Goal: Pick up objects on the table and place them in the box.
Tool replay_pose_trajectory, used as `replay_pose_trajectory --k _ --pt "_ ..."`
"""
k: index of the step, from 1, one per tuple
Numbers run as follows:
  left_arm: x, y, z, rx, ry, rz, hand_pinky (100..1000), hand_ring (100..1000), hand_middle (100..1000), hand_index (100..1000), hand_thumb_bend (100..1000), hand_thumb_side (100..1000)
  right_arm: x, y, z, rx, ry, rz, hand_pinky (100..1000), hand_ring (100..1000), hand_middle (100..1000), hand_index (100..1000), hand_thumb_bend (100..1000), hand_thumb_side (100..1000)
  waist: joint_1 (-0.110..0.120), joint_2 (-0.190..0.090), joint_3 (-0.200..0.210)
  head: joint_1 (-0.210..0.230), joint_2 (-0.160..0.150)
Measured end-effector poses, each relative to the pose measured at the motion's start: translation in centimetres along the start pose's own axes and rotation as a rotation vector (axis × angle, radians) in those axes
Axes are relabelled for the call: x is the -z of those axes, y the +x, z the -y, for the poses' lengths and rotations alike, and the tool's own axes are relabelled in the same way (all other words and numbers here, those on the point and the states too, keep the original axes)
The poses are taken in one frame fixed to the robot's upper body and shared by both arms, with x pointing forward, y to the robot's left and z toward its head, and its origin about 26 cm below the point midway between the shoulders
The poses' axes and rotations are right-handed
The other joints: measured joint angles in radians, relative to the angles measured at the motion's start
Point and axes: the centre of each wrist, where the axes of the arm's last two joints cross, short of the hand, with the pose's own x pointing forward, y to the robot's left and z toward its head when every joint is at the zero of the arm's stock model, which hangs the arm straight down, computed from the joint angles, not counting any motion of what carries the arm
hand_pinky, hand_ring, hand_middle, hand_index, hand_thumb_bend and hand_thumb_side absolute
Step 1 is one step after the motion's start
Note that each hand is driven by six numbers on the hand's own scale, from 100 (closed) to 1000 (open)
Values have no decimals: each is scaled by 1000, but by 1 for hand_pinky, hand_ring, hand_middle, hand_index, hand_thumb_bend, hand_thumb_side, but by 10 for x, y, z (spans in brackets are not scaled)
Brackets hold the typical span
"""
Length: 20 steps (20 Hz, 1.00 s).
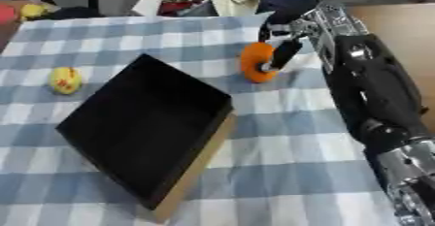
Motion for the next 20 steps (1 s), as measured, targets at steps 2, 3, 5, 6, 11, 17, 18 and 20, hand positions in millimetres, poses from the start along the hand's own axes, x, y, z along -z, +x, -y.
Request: replay_pose_trajectory --k 2,3,5,6,11,17,18,20 --pt "0 0 0 0 0 0 462 570 526 734 112 844 -1 0 1 -1 -10 6 804 826 737 767 177 384 -1 1 0 0 0" --pt "0 0 0 0 -1 -1 461 570 526 734 110 841 -1 0 1 0 -13 10 801 822 726 761 112 316 -2 1 0 0 0" --pt "0 0 0 0 -3 -1 461 570 526 733 108 839 -1 1 0 2 -13 18 796 815 702 752 100 209 -3 1 -1 0 0" --pt "0 0 0 0 -4 -1 461 570 526 733 108 838 -1 1 -1 5 -12 22 795 812 697 751 100 180 -3 1 -1 0 0" --pt "0 0 0 0 -8 -1 460 570 525 733 103 831 -1 1 0 37 -15 45 794 801 690 751 100 100 -4 1 -1 0 0" --pt "0 0 0 1 -12 -4 459 571 524 723 106 830 -5 1 3 102 -32 67 803 803 694 751 100 100 -6 1 -2 1 0" --pt "0 0 0 1 -12 -4 459 571 524 722 106 831 -5 1 4 111 -37 71 802 802 691 747 100 100 -6 1 -2 1 0" --pt "0 0 0 1 -12 -4 458 571 524 721 106 830 -7 3 8 124 -52 79 801 799 687 742 100 100 -6 1 -2 1 -1"
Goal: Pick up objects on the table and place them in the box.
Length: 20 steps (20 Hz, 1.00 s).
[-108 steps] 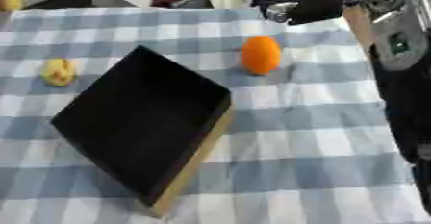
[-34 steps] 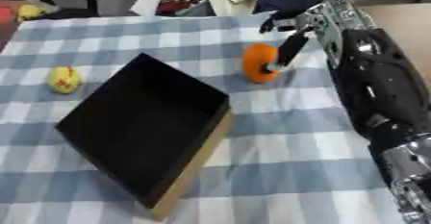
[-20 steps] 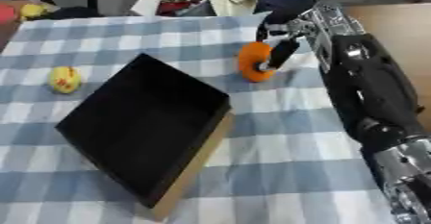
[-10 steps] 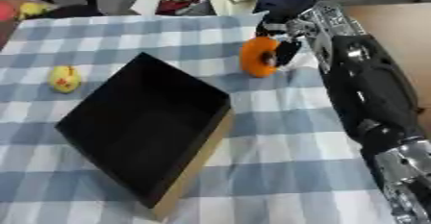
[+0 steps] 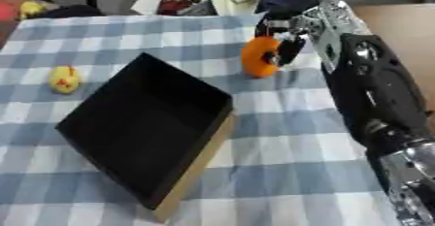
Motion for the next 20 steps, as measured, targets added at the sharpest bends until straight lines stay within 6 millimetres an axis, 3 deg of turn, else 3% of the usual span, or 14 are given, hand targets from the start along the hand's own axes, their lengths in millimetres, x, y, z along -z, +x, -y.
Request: replay_pose_trajectory --k 12,20 --pt "0 0 0 0 0 0 458 571 524 720 104 825 -28 14 41 28 -188 77 811 794 687 736 100 100 -3 0 -1 1 -1" --pt "0 0 0 0 0 0 457 571 524 720 104 826 -56 40 77 -6 -308 220 809 792 685 734 100 100 -7 -1 -3 2 -1"
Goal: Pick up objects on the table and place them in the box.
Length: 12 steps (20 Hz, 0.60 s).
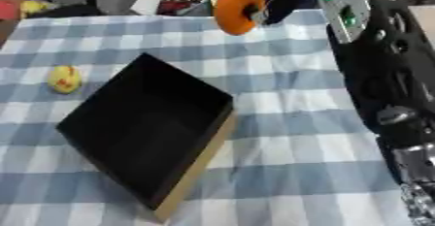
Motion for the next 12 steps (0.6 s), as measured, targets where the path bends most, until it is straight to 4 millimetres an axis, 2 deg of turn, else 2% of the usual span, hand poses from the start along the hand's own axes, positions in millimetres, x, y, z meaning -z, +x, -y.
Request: replay_pose_trajectory --k 7,12 --pt "2 0 1 -1 0 4 458 572 524 720 105 826 -4 34 24 -26 -46 159 808 791 682 732 100 100 -5 0 -2 1 0" --pt "2 1 1 -2 0 4 458 572 525 720 105 825 -2 56 31 -29 -51 253 809 790 680 733 100 100 -8 -2 -1 1 0"
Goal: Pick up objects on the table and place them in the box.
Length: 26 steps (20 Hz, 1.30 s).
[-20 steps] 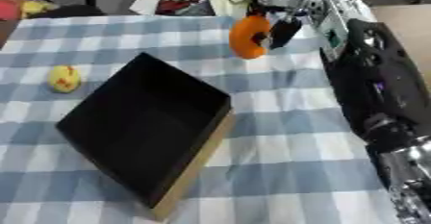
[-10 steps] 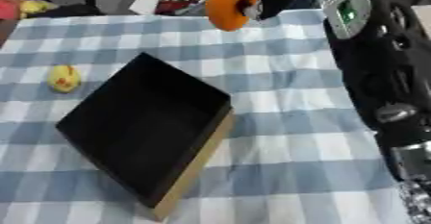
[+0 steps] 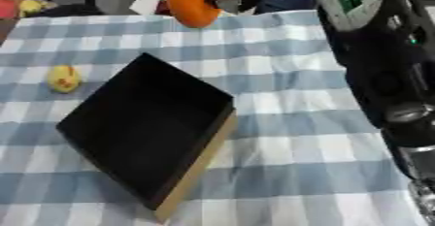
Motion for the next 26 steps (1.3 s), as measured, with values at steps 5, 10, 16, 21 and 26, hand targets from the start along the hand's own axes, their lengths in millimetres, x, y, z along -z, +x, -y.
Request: replay_pose_trajectory --k 5,10,16,21,26 --pt "0 0 0 0 0 0 457 572 525 720 106 825 5 12 0 9 24 50 810 789 677 736 100 100 -3 0 1 0 0" --pt "0 0 0 0 0 1 457 572 525 720 105 825 11 20 -4 24 58 81 812 787 671 737 100 100 -4 -1 3 -2 0" --pt "0 0 0 0 0 1 457 572 525 719 105 824 15 25 -14 40 94 100 811 785 668 737 100 100 -3 -1 3 -2 0" --pt "0 0 0 -1 0 0 458 572 525 719 105 824 22 34 -20 45 123 133 810 785 668 739 100 104 -3 -9 2 -2 1" --pt "1 0 -1 2 -4 3 458 572 525 719 106 824 30 40 -33 64 163 150 811 784 665 743 100 134 -4 -11 4 -4 1"
